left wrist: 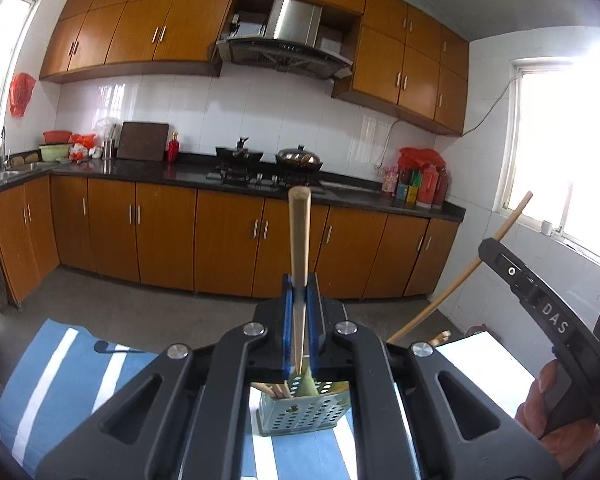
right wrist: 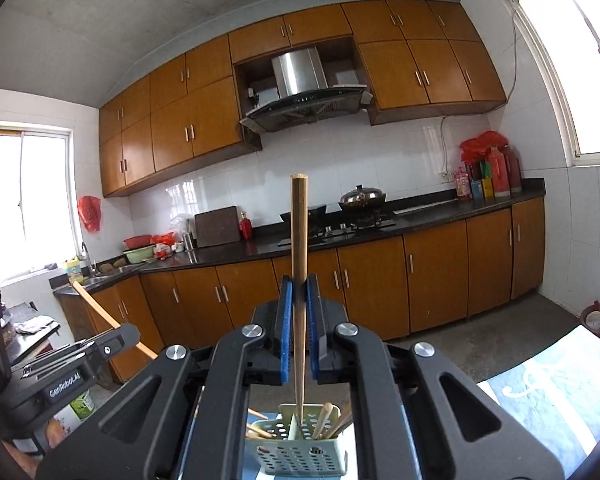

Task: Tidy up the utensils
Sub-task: 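Lower both chopsticks upright into the green basket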

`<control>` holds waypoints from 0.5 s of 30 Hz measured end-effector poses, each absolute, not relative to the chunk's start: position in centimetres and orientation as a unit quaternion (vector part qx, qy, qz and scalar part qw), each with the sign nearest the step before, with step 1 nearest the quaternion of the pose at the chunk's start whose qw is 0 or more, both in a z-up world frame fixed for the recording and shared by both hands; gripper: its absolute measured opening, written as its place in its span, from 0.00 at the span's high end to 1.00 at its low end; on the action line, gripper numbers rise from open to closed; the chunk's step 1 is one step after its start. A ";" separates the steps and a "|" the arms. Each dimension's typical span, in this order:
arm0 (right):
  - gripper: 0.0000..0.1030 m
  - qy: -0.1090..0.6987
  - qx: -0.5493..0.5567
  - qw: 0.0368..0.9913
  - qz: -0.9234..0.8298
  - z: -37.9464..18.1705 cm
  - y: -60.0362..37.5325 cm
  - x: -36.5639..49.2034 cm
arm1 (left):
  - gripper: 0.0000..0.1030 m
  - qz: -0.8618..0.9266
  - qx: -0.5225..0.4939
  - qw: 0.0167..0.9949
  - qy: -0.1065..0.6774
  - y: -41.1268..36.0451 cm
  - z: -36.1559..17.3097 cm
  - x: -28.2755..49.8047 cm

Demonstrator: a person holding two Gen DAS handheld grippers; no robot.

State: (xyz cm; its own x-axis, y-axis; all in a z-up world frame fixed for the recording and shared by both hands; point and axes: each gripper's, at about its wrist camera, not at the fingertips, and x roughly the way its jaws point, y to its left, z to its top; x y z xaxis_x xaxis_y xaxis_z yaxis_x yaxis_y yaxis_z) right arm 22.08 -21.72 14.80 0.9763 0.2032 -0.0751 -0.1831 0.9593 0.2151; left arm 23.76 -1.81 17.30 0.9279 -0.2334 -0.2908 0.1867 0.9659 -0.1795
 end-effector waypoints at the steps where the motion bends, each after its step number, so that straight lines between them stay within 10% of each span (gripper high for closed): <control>1: 0.93 0.052 0.104 0.989 0.096 14.4 -21.6 22.5 | 0.93 -0.106 -0.076 0.978 0.162 -1.9 16.7 24.3; 15: 0.93 0.120 0.106 0.983 0.087 9.6 -21.1 25.4 | 0.93 -0.104 -0.082 0.972 0.194 -1.7 13.1 27.3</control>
